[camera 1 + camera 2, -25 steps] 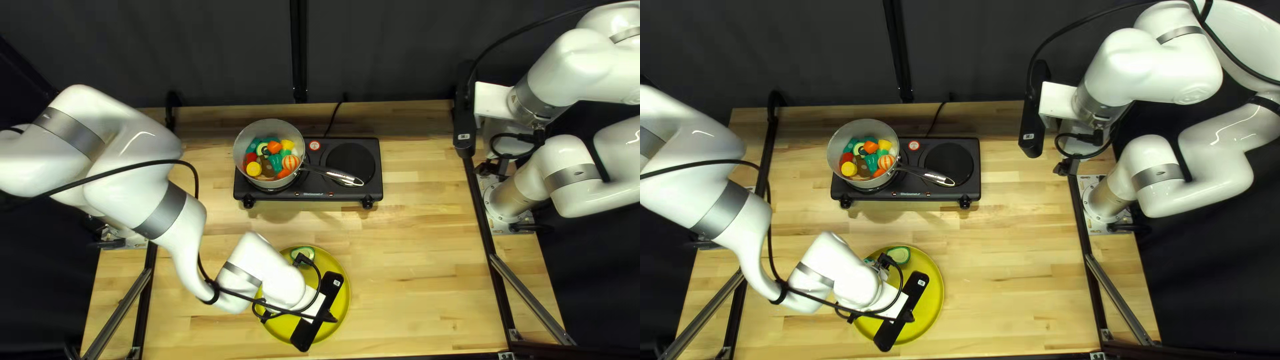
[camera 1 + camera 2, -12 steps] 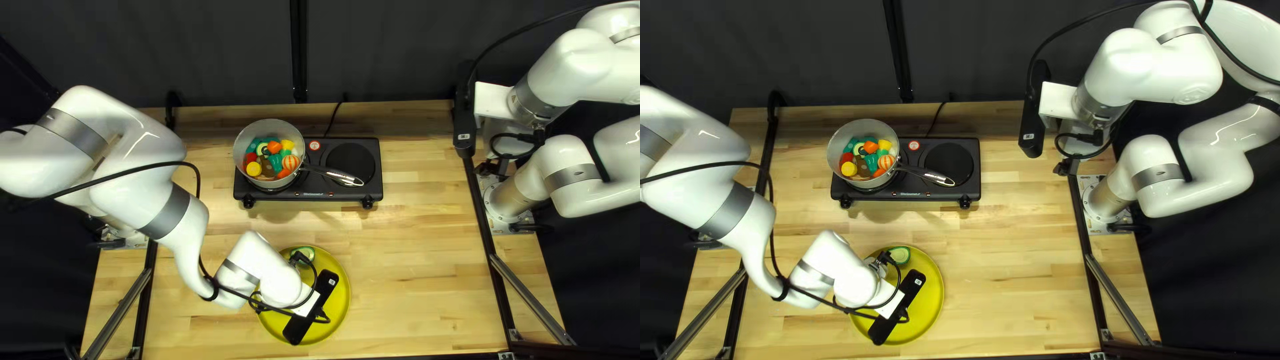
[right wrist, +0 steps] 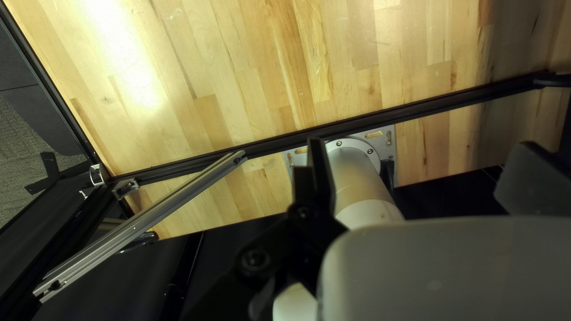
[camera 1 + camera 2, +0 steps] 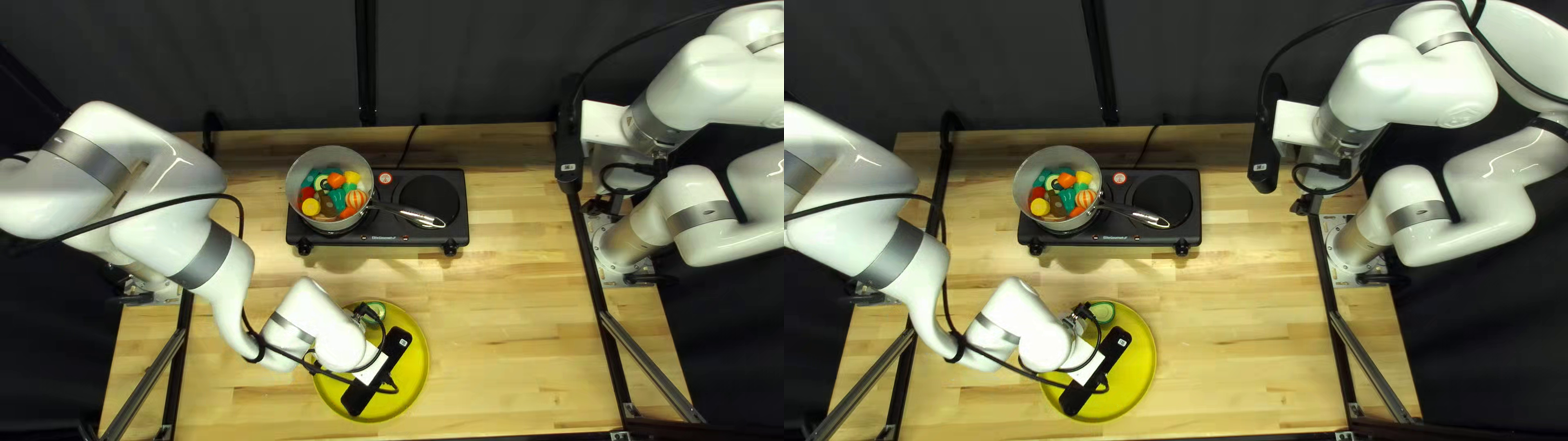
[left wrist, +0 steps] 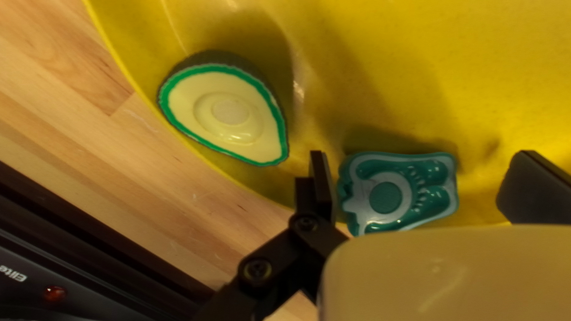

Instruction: Pick up a pot and place it onto the stove surface, add food to pot

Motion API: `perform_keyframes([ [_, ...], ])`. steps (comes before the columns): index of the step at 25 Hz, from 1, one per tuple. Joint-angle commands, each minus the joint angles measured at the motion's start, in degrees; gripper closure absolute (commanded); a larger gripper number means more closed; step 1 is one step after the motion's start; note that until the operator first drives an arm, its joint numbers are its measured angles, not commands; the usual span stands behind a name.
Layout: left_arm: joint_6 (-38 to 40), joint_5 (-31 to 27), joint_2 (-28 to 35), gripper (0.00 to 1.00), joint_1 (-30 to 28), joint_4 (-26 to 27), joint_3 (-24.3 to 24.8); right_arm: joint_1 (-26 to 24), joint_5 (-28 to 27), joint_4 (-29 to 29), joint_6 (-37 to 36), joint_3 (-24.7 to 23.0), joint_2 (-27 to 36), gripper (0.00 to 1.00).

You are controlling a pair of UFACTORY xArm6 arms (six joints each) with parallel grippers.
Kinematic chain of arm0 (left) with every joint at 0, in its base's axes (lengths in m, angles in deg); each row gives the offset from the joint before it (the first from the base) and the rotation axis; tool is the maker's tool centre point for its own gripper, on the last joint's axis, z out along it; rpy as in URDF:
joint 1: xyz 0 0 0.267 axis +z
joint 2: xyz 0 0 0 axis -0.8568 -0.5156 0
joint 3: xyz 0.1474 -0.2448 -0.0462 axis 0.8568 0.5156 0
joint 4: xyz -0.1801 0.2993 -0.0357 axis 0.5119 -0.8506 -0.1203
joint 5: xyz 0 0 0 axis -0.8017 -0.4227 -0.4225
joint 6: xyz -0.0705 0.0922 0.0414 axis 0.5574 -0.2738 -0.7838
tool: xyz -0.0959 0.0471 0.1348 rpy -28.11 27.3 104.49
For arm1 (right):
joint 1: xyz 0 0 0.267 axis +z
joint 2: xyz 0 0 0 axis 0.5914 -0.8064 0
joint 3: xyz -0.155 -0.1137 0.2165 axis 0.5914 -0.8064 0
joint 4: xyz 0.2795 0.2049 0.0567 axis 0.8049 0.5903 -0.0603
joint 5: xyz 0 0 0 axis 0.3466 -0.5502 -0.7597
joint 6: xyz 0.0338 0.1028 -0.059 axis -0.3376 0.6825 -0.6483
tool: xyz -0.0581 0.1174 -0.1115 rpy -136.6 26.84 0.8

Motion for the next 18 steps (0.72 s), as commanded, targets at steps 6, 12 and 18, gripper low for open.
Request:
perform_keyframes([
  [6, -0.2, -0.1, 0.2, 0.00, 0.2, -0.4, 0.6, 0.0, 0.0, 0.0, 0.0, 0.0, 0.0, 0.00],
  [12, 0.0, 0.1, 0.3, 0.00, 0.2, -0.5, 0.9, 0.0, 0.0, 0.0, 0.0, 0.0, 0.0, 0.00],
  [18, 0.2, -0.1, 0.1, 1.00, 0.2, -0.6, 0.7, 0.0, 0.0, 0.0, 0.0, 0.0, 0.0, 0.00],
])
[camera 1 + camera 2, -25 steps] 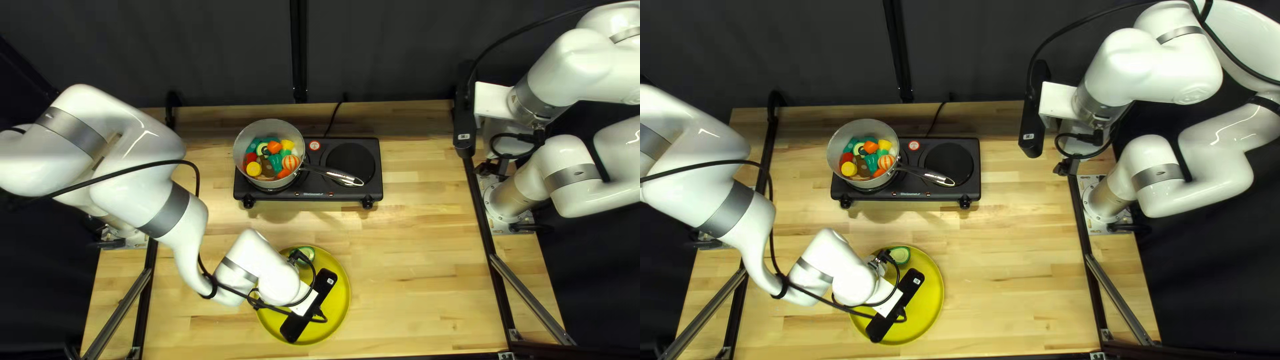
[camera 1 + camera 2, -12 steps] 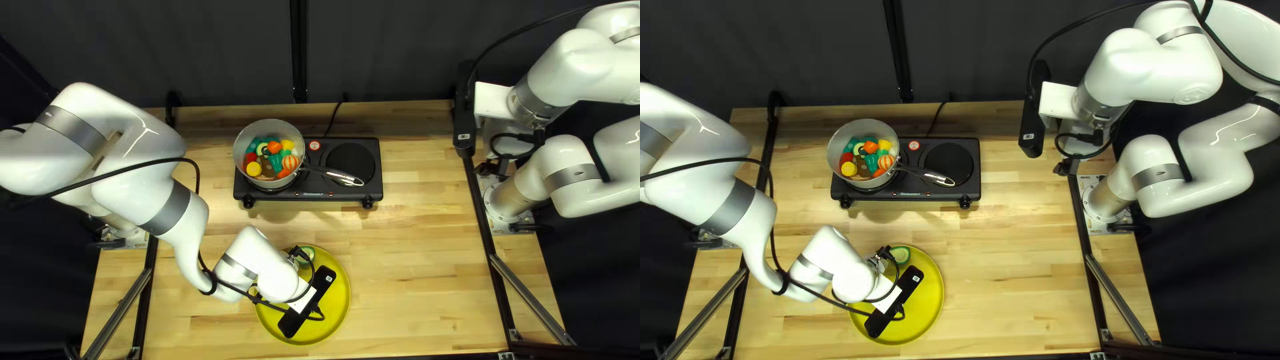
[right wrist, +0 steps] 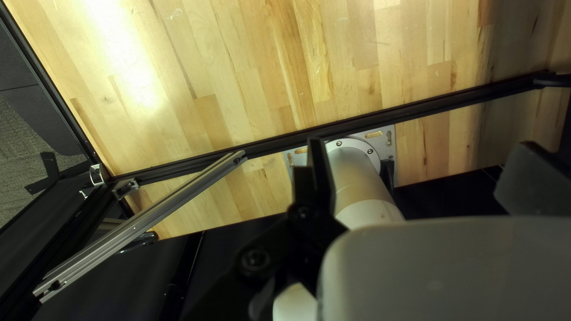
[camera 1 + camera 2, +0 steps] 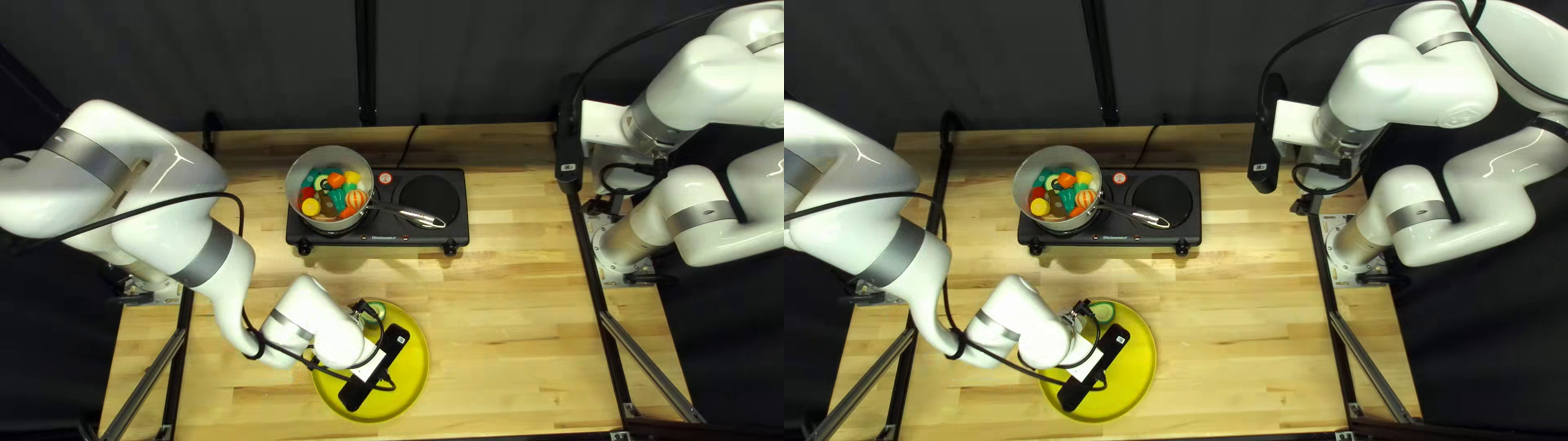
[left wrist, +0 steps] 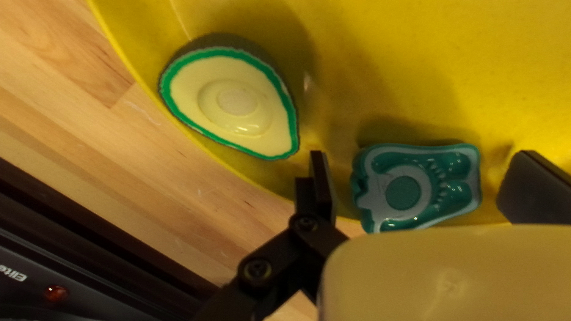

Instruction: Pick up a pot and place it onto the stove surface, add food to pot

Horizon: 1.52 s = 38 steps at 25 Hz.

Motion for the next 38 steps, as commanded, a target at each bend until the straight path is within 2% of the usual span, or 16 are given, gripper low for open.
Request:
perform_keyframes([
  [1, 0.0, 0.0, 0.0, 1.00, 0.0, 0.0, 0.0, 0.0, 0.0, 0.0, 0.0, 0.0, 0.0, 0.00],
  [15, 0.0, 0.0, 0.0, 1.00, 0.0, 0.0, 0.0, 0.0, 0.0, 0.0, 0.0, 0.0, 0.0, 0.00],
  [18, 0.1, -0.8, 3.9, 1.00, 1.3, 1.6, 1.7, 0.0, 0.0, 0.0, 0.0, 0.0, 0.0, 0.00],
  [22, -2.2, -5.3, 7.6, 1.00, 3.4, 4.6, -0.1, 0.0, 0.0, 0.0, 0.0, 0.0, 0.0, 0.00],
  [24, -3.6, -8.4, 11.4, 1.00, 5.2, 5.4, 0.1, 0.0, 0.0, 0.0, 0.0, 0.0, 0.0, 0.00],
  [28, -5.2, -13.1, 22.0, 1.00, 9.6, 4.5, 3.9, 0.0, 0.0, 0.0, 0.0, 0.0, 0.0, 0.00],
  [32, -7.9, -17.5, 28.7, 1.00, 14.8, 4.1, 4.4, 0.0, 0.0, 0.0, 0.0, 0.0, 0.0, 0.00],
  [35, -13.3, -19.9, 34.3, 1.00, 22.0, 4.4, 5.4, 0.0, 0.0, 0.0, 0.0, 0.0, 0.0, 0.00],
  [38, -18.9, -20.7, 36.4, 1.00, 29.4, 4.8, 5.8, 0.0, 0.0, 0.0, 0.0, 0.0, 0.0, 0.00],
])
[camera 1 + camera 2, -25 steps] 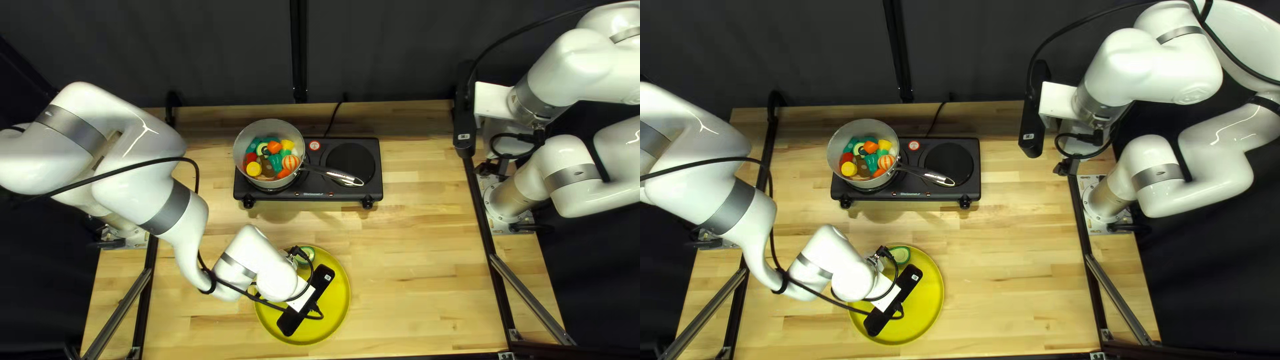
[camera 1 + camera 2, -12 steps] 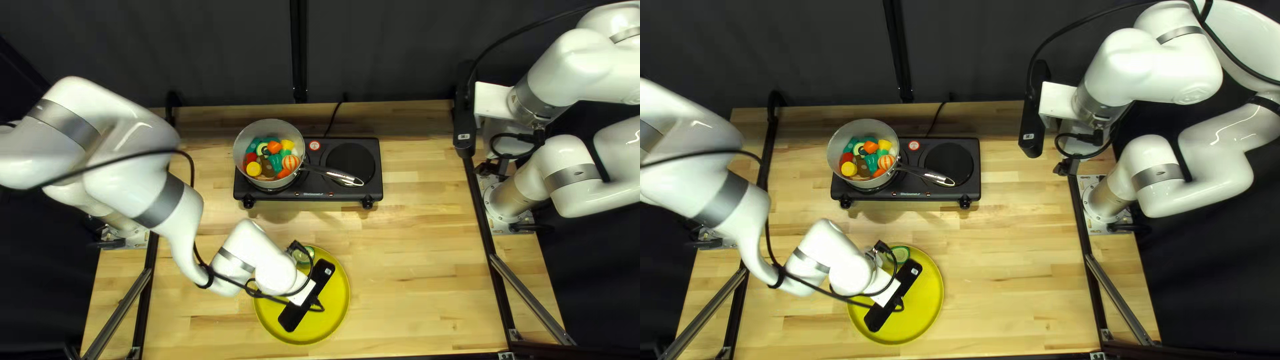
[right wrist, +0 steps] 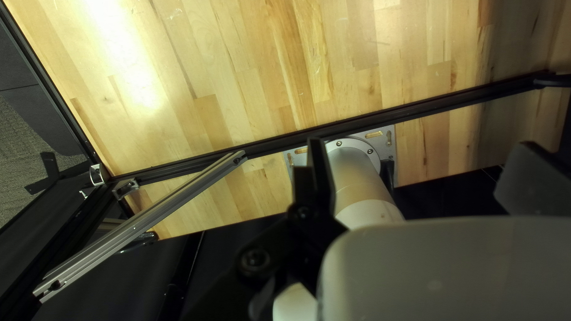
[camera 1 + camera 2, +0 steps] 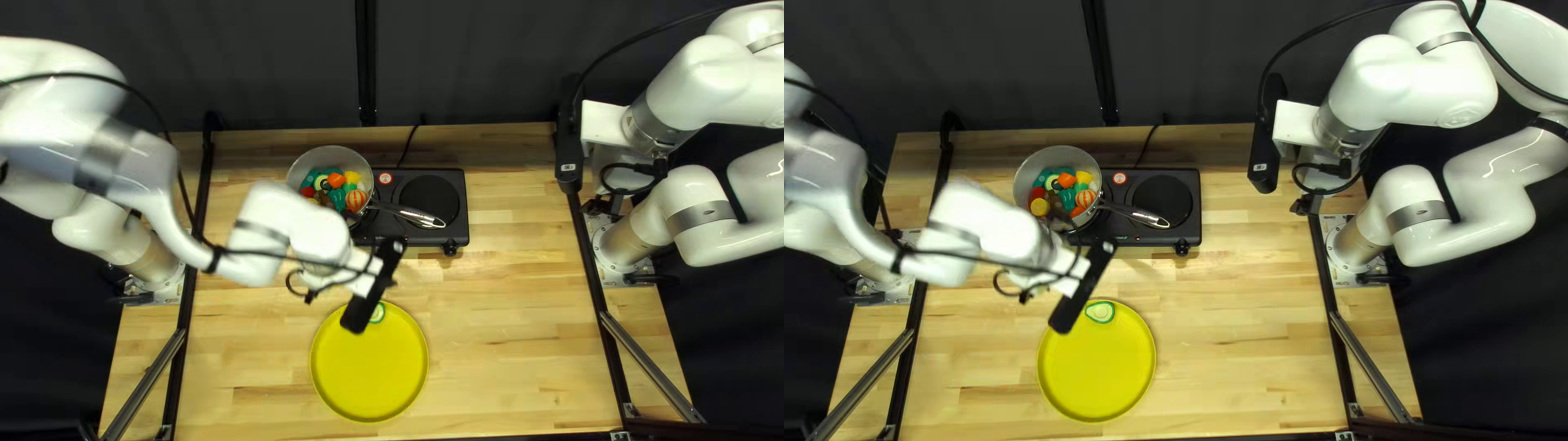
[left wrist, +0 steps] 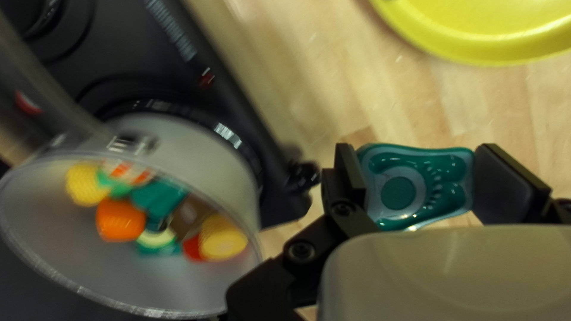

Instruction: Pick up a pot and place it onto the stove surface, add food to pot

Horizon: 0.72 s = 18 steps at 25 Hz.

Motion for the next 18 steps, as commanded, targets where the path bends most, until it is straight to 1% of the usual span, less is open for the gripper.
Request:
perform_keyframes([
  [1, -8.7, -1.8, 3.7, 1.00, 10.8, 0.7, 0.7, 0.0, 0.0, 0.0, 0.0, 0.0, 0.0, 0.00],
  [2, -9.4, -1.8, 3.7, 1.00, 11.9, 0.9, 0.6, 0.0, 0.0, 0.0, 0.0, 0.0, 0.0, 0.00],
  [3, -11.7, -1.5, 3.5, 1.00, 14.9, 1.2, 0.4, 0.0, 0.0, 0.0, 0.0, 0.0, 0.0, 0.00],
  [5, -14.0, -0.8, 2.6, 1.00, 18.1, 1.7, -0.1, 0.0, 0.0, 0.0, 0.0, 0.0, 0.0, 0.00],
  [9, -14.4, 0.7, 1.1, 1.00, 19.5, 2.4, -0.3, 0.0, 0.0, 0.0, 0.0, 0.0, 0.0, 0.00],
  [11, -13.9, 0.8, 0.0, 0.00, 19.2, 2.3, -0.7, 0.0, 0.0, 0.0, 0.0, 0.0, 0.0, 0.00],
  [14, -12.9, -0.1, -0.6, 0.00, 18.4, 2.1, -1.6, 0.0, 0.0, 0.0, 0.0, 0.0, 0.0, 0.00],
  [18, -11.5, -3.4, -1.4, 0.00, 16.5, 1.7, -4.5, 0.0, 0.0, 0.0, 0.0, 0.0, 0.0, 0.00],
])
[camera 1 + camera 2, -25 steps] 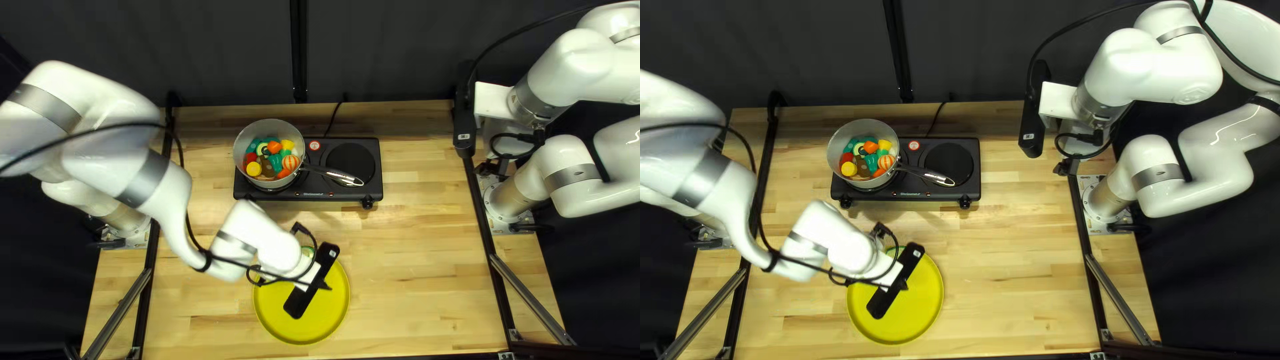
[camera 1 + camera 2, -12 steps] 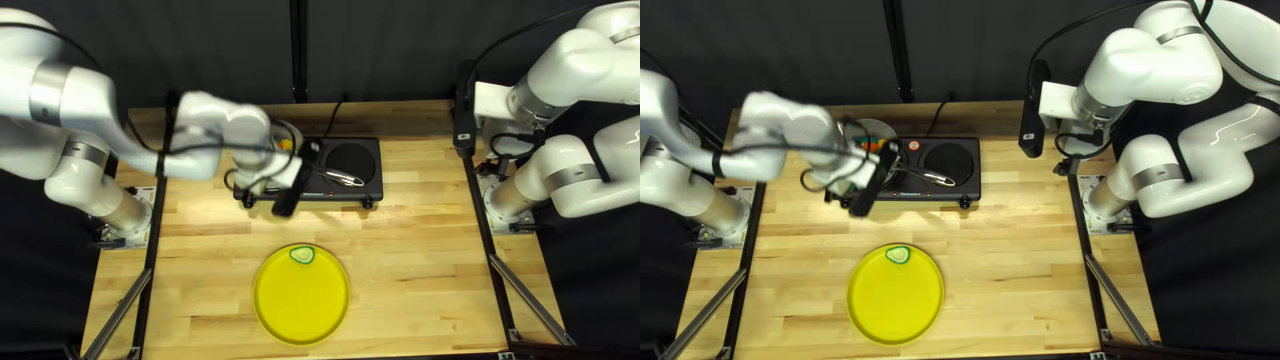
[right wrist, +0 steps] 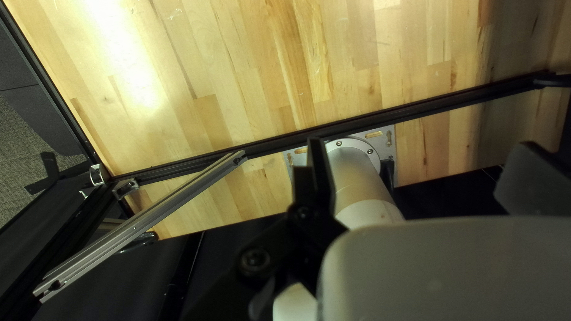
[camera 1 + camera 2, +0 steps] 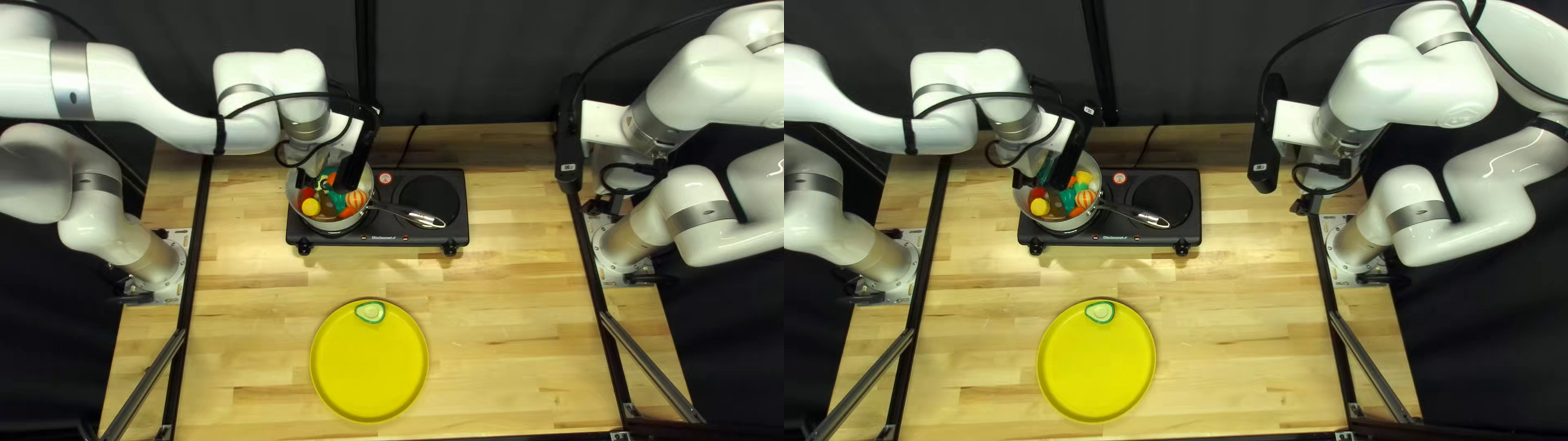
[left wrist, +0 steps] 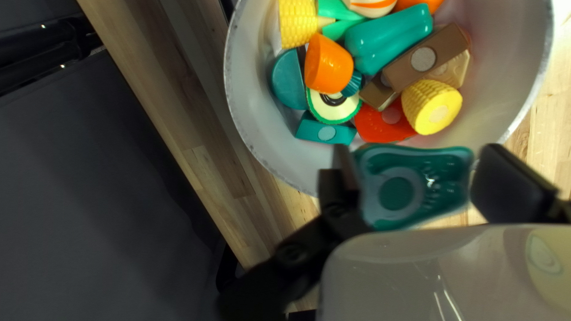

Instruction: Pick up a pot and place it onto the stove surface, add food to pot

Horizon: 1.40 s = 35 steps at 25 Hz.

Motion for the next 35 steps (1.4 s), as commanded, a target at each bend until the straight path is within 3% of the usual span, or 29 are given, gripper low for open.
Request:
perform_keyframes([
  [1, 1.1, -2.7, -0.7, 0.00, -1.7, -0.4, -2.4, 0.0, 0.0, 0.0, 0.0, 0.0, 0.0, 0.00],
  [7, 10.2, -1.9, -4.5, 0.00, -12.0, 1.6, -4.4, 0.0, 0.0, 0.0, 0.0, 0.0, 0.0, 0.00],
  [11, 19.6, 5.0, -9.1, 0.00, -22.3, 2.9, -3.2, 0.0, 0.0, 0.0, 0.0, 0.0, 0.0, 0.00],
  [15, 29.6, 16.9, -15.3, 0.00, -31.4, 2.5, -0.5, 0.0, 0.0, 0.0, 0.0, 0.0, 0.0, 0.00],
  [19, 33.8, 23.7, -19.8, 0.00, -34.1, 1.7, 0.0, 0.0, 0.0, 0.0, 0.0, 0.0, 0.0, 0.00],
  [23, 34.1, 29.0, -26.2, 0.00, -34.5, 1.8, -2.5, 0.0, 0.0, 0.0, 0.0, 0.0, 0.0, 0.00],
  [35, 36.0, 31.5, -29.6, 0.00, -34.5, -2.0, -2.7, 0.0, 0.0, 0.0, 0.0, 0.0, 0.0, 0.00],
])
